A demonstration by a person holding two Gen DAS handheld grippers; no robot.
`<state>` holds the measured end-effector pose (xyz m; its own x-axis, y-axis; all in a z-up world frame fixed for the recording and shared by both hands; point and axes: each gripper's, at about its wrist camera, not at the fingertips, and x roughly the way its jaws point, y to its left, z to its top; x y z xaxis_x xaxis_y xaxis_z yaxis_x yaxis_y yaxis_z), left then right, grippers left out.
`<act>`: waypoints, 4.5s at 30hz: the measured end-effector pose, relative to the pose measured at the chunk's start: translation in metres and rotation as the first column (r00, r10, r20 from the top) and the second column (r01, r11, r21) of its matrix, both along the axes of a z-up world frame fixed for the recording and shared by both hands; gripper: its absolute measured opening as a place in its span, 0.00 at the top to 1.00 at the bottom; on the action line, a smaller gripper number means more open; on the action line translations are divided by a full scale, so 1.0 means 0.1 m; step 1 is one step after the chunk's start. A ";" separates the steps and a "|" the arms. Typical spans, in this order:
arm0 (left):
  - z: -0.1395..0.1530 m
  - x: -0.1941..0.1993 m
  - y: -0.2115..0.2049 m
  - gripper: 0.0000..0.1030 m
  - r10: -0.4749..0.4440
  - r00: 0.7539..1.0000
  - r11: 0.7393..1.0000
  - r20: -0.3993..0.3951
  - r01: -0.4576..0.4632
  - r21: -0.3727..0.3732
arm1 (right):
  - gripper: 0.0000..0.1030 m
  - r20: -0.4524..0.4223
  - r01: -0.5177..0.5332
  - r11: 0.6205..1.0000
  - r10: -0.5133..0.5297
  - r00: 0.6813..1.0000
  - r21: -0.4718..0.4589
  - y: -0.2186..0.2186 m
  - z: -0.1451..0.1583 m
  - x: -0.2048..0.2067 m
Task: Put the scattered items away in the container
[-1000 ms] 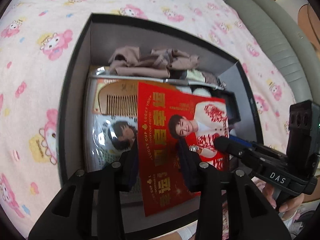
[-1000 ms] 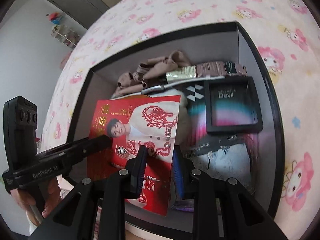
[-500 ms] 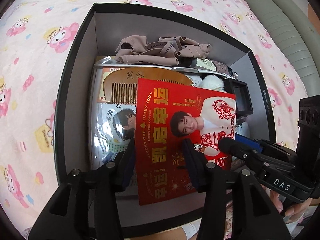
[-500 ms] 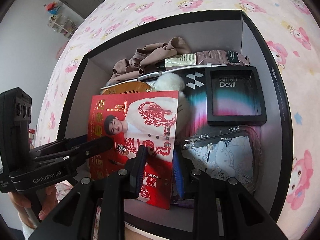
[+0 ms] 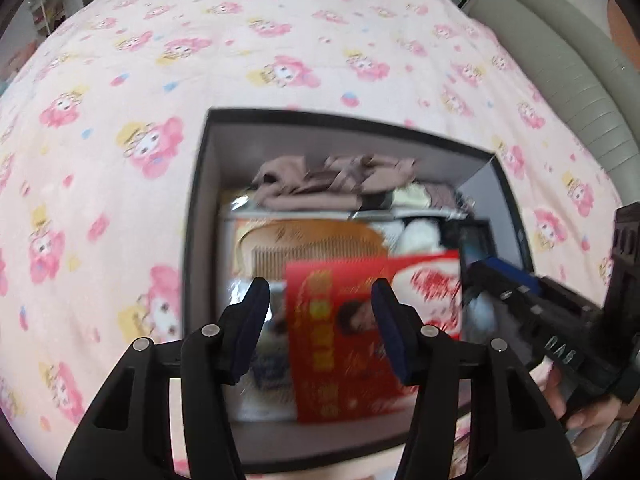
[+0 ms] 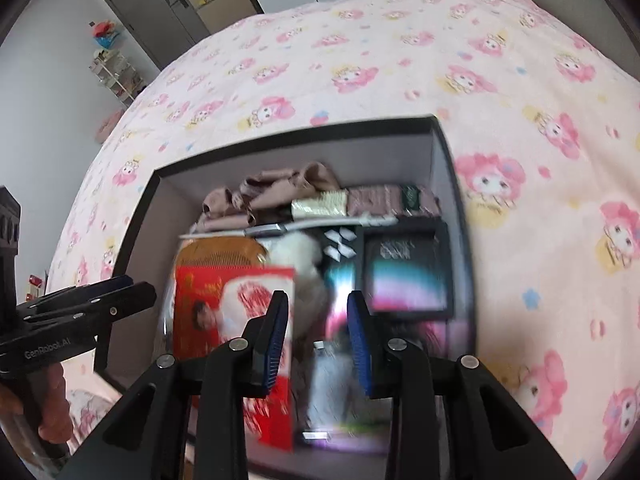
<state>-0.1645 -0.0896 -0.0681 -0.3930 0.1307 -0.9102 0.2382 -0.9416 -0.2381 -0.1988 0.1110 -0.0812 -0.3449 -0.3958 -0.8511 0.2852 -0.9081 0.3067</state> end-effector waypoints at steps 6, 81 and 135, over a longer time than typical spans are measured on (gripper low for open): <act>-0.22 -0.38 0.10 0.48 -0.026 0.999 0.999 0.029 0.025 0.033 | 0.74 -0.024 -0.032 0.999 0.032 0.999 0.022 -0.23 -0.07 -0.12; -0.32 0.28 0.15 0.55 0.037 0.999 0.991 0.025 -0.040 0.126 | 0.68 0.122 -0.145 0.988 0.138 0.983 0.055 -0.15 -0.31 0.54; -0.36 0.37 0.46 0.48 -0.095 0.995 0.995 0.041 0.096 -0.019 | 0.57 -0.050 0.044 0.970 -0.033 0.998 0.240 0.05 -0.17 0.29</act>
<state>-0.1278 -0.0435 -0.1041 -0.3427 0.1461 -0.9280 0.1563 -0.9652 -0.2097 -0.1697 0.1164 -0.0980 -0.3963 -0.1670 -0.9028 0.2574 -0.9641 0.0653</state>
